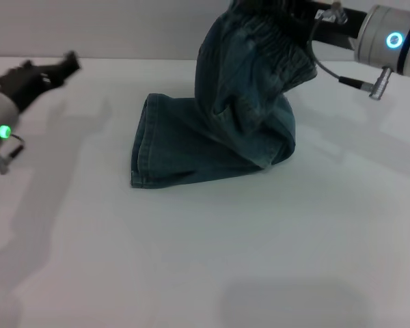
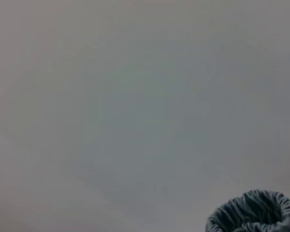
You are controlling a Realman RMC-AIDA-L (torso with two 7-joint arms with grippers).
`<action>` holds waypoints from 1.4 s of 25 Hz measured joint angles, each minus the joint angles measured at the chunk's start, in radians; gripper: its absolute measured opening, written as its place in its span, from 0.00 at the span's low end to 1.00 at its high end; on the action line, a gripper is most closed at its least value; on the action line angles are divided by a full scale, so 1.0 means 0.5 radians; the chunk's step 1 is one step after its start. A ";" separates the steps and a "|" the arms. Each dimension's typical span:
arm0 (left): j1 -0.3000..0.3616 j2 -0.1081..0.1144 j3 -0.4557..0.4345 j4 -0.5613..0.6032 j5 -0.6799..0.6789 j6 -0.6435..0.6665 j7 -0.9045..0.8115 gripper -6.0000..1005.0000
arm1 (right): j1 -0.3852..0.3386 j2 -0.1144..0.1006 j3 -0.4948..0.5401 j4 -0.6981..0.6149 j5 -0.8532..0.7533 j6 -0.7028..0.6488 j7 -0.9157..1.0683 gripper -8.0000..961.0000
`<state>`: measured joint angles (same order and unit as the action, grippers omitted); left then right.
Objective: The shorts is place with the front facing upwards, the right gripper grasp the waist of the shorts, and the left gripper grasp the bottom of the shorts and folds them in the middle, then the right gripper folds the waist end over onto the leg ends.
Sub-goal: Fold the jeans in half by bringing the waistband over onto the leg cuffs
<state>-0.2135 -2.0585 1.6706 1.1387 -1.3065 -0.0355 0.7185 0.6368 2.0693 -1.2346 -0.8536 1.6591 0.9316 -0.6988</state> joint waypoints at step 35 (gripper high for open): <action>-0.187 -0.002 0.022 -0.186 0.016 0.202 0.007 0.86 | 0.812 -0.004 -0.101 0.721 -0.414 -0.114 -0.048 0.31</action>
<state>-0.3067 -2.0596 1.6815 1.0455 -1.2985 0.0656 0.7222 1.0431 2.0673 -1.2852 -0.4932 1.4520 0.8746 -0.7231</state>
